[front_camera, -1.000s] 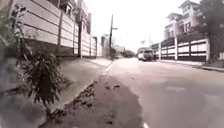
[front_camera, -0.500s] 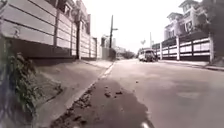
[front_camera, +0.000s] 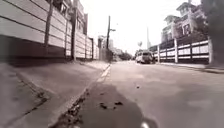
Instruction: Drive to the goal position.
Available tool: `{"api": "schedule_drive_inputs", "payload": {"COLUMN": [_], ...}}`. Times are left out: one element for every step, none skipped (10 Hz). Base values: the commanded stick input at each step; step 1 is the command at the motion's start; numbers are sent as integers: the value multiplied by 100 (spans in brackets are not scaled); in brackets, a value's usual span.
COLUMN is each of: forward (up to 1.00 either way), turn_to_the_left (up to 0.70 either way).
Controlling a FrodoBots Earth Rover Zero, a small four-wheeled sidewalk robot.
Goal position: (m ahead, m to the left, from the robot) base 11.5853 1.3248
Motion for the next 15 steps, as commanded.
{"api": "schedule_drive_inputs", "payload": {"forward": [70, 70, 70, 70, 70, 70, 70, 70, 70, 70, 70, 70, 70, 70, 70], "turn_to_the_left": [0, 0, 0, 0, 0, 0, 0, 0, 0, 0, 0, 0, 0, 0, 0]}}
